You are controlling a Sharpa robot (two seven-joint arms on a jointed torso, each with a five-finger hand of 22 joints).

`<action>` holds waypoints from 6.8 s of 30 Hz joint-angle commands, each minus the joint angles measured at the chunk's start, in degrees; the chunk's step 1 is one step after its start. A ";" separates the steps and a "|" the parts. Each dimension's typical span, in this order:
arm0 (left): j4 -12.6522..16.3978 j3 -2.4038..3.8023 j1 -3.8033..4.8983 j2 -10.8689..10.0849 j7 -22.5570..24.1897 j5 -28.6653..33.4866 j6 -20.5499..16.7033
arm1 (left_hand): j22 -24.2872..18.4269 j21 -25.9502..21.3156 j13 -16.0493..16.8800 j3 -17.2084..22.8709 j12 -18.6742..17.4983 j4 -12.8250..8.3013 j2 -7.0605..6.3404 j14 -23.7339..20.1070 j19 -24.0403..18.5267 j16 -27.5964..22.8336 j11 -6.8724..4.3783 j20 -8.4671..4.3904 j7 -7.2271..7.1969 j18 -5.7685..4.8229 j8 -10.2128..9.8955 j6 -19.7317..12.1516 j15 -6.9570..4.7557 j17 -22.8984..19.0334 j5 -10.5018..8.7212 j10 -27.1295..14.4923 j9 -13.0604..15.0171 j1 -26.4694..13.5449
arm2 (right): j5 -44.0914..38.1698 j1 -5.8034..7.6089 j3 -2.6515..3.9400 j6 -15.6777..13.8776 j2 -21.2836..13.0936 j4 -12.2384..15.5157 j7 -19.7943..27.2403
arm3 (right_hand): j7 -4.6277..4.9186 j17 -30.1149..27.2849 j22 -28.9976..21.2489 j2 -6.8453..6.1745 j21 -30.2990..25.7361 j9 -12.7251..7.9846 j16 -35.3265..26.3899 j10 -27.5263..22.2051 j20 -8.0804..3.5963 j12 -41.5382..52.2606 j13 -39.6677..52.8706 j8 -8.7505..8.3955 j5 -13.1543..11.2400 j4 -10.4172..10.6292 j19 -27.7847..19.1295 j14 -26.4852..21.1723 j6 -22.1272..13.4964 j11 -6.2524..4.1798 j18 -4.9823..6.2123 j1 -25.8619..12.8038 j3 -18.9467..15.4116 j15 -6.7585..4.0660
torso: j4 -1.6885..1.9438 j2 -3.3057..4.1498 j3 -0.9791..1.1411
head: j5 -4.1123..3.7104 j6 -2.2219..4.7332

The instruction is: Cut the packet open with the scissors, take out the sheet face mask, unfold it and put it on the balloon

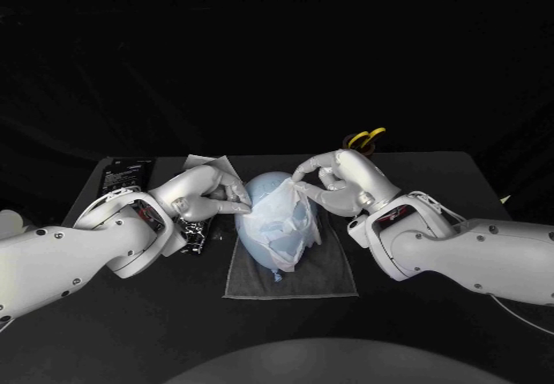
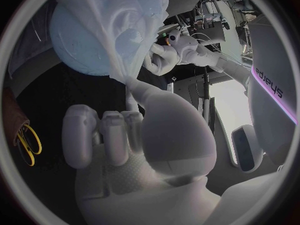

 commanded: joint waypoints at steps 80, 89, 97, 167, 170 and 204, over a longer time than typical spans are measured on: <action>-0.80 0.17 -0.12 1.38 -4.90 5.13 -3.98 | 4.90 3.08 14.08 0.87 4.75 -1.34 3.19 2.98 3.43 0.88 -1.04 -0.26 0.09 -1.40 0.67 -1.78 0.06 6.48 0.29 7.47 1.60 3.15 | 1.55 0.92 0.61 -0.92 0.87 -2.59 1.08 | -0.08 15.06 12.56 -0.18 0.24 0.31 0.20 5.97 -0.45 0.20 15.06 0.86 0.14 -0.10 2.74 5.97 0.17 -0.28 -0.69 -0.57 0.95 -0.28 | 0.03 0.01 -0.01 | 0.48 -0.04; -0.39 0.98 -0.03 0.34 -4.24 12.01 -4.42 | 6.73 4.33 16.54 15.27 4.84 0.30 -3.72 3.65 4.04 1.03 -1.08 -0.40 0.11 -1.66 0.62 -1.22 0.01 7.86 0.35 8.91 2.27 -0.24 | 2.59 0.94 0.63 -0.53 1.39 -4.10 1.38 | -0.08 15.06 12.58 -0.20 0.30 0.33 0.20 5.97 -0.45 0.20 15.06 0.91 0.14 -0.12 2.77 5.97 0.15 -0.29 -0.70 -0.60 1.00 -0.28 | 0.06 -0.06 0.00 | 0.32 0.30; -0.09 1.67 0.57 -0.35 -4.72 15.28 -2.86 | 7.51 4.92 19.31 46.08 5.48 -3.15 -16.78 3.93 4.22 0.93 -1.13 -0.40 0.00 -1.72 2.65 -1.10 -0.09 8.47 0.19 10.73 4.62 -13.97 | 3.82 2.01 0.83 0.36 2.94 -7.11 1.70 | -0.09 15.06 12.58 -0.21 0.29 0.34 0.20 5.97 -0.45 0.20 15.06 0.92 0.14 -0.13 2.76 5.97 0.14 -0.29 -0.70 -0.61 1.04 -0.28 | 0.00 0.05 -0.02 | 0.20 0.62; -1.99 2.26 1.85 0.80 -7.82 20.75 -0.48 | 8.25 5.40 21.07 53.82 5.99 -10.24 -17.82 4.20 4.65 0.97 -1.20 -0.46 -0.03 -1.83 4.47 -1.75 -0.16 9.13 0.22 11.73 6.51 -22.16 | 12.71 4.54 0.92 16.08 5.10 -9.17 -4.44 | 2.59 15.06 11.50 -2.42 -3.54 -2.90 0.20 3.31 1.86 -4.05 12.55 -4.55 0.12 13.53 1.07 5.97 -3.94 2.27 0.11 -2.38 -15.08 2.09 | -0.02 0.02 -0.01 | 0.24 1.47; -2.02 2.26 1.85 0.79 -7.84 20.74 -0.49 | 8.25 5.40 21.07 53.82 5.99 -10.24 -17.82 4.20 4.65 0.97 -1.20 -0.46 -0.03 -1.83 4.47 -1.75 -0.16 9.13 0.22 11.73 6.51 -22.16 | 12.63 4.53 0.92 15.98 5.00 -8.89 -4.20 | 2.51 15.06 11.52 -2.39 -3.46 -2.90 0.20 3.34 1.80 -4.01 12.57 -4.47 0.12 13.48 1.10 5.97 -3.78 2.19 0.10 -2.17 -15.14 2.02 | 0.00 0.04 0.00 | 0.22 1.42; -2.10 2.69 2.23 0.86 -6.72 23.60 -0.65 | 8.37 5.46 21.03 54.06 5.95 -10.52 -17.77 4.21 4.73 0.97 -1.18 -0.46 -0.02 -1.85 4.51 -1.81 -0.15 9.14 0.23 11.70 6.58 -22.51 | 16.18 5.07 1.24 6.67 5.77 -9.95 3.98 | 0.01 15.06 12.22 0.91 -0.80 0.34 0.20 5.97 -0.30 0.20 15.06 1.99 0.15 5.01 2.11 5.97 -0.90 -0.14 -0.44 4.70 -3.88 -0.11 | 0.01 0.08 -0.02 | 0.48 1.26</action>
